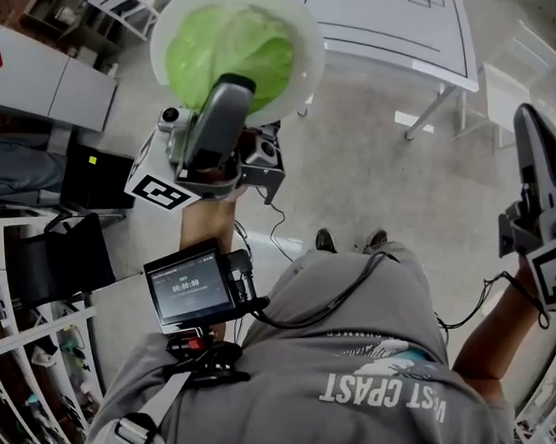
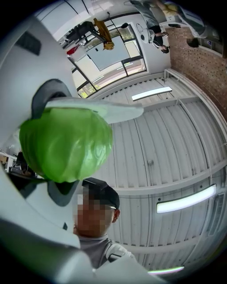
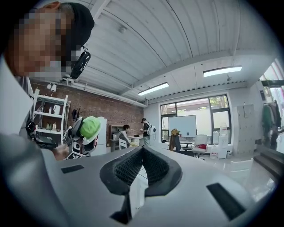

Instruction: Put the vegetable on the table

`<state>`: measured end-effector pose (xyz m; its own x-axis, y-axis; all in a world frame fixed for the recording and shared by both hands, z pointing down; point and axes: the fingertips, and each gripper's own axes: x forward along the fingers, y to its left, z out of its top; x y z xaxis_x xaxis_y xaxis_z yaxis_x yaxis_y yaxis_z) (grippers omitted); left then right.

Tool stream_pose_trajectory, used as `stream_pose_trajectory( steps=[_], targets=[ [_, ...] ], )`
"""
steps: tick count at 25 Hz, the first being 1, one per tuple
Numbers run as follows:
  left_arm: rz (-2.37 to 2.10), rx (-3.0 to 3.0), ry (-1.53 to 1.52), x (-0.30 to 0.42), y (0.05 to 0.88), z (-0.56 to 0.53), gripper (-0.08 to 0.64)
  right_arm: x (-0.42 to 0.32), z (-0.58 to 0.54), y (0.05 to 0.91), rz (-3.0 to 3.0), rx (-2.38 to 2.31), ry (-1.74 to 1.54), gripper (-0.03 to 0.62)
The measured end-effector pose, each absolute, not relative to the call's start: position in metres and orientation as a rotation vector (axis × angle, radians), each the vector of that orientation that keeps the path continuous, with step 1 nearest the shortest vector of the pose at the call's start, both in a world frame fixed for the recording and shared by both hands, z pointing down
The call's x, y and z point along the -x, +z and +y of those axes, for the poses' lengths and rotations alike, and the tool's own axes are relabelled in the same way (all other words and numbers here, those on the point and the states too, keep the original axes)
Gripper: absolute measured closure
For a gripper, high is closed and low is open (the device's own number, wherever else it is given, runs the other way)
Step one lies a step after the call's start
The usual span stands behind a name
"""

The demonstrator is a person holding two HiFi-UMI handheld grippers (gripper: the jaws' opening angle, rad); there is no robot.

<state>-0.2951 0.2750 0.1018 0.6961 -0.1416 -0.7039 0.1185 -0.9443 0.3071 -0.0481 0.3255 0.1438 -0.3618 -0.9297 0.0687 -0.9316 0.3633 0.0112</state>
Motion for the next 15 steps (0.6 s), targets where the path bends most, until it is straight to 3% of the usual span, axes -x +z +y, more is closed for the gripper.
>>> stream_pose_trajectory(
  steps=[15],
  targets=[
    [-0.102,-2.539,-1.098,0.227,0.089,0.246,0.201,-0.021,0.290,0.125,-2.627,-1.709,0.085,0.583]
  ],
)
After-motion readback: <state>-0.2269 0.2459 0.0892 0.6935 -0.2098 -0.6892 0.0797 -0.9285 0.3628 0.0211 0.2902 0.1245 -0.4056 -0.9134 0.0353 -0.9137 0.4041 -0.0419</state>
